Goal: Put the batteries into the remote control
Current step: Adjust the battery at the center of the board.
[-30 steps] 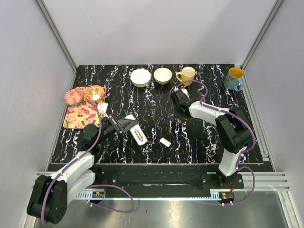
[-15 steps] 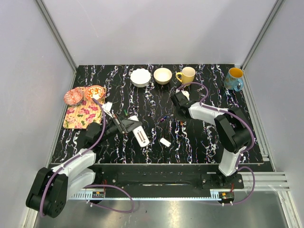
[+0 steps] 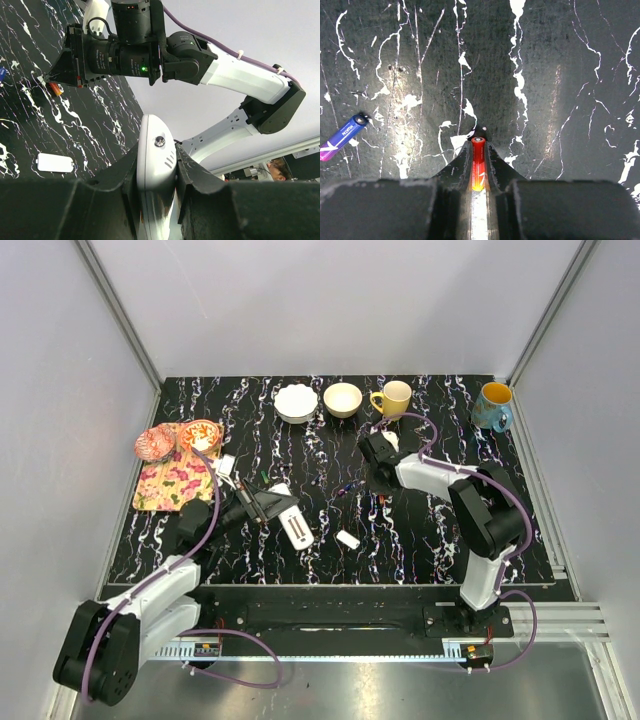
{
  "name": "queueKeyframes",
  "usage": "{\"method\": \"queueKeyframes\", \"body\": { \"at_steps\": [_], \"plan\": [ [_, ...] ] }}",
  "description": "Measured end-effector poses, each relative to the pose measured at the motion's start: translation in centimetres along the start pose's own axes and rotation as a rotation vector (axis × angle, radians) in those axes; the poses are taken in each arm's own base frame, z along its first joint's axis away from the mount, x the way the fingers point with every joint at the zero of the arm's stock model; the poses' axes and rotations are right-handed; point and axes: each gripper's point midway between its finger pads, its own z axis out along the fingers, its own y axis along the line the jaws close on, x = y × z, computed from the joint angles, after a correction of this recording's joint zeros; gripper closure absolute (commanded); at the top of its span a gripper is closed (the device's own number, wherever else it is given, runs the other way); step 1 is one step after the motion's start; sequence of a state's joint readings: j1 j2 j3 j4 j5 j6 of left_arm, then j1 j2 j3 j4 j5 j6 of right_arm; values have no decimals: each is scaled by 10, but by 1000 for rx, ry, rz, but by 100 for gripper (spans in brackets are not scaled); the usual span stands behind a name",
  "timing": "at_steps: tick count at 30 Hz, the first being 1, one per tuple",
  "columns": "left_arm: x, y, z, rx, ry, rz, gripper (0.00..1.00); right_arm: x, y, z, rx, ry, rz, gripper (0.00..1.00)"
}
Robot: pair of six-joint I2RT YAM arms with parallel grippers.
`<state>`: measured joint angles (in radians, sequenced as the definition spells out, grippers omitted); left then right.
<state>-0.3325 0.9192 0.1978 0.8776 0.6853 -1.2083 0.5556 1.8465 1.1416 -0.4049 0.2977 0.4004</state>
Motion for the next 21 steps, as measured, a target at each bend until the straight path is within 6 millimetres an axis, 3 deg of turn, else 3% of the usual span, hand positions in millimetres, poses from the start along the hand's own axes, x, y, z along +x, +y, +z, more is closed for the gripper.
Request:
{"method": "queueKeyframes", "body": {
  "at_steps": [7, 15, 21],
  "plan": [
    [0, -4, -1, 7, -3, 10, 100, -4, -3, 2, 11, 6, 140, 100],
    [-4, -13, -5, 19, -29, 34, 100, -28, -30, 8, 67, 1, 741, 100],
    [-8, -20, -10, 19, -67, 61, 100, -42, -23, 3, 95, 10, 1054, 100]
  ]
}}
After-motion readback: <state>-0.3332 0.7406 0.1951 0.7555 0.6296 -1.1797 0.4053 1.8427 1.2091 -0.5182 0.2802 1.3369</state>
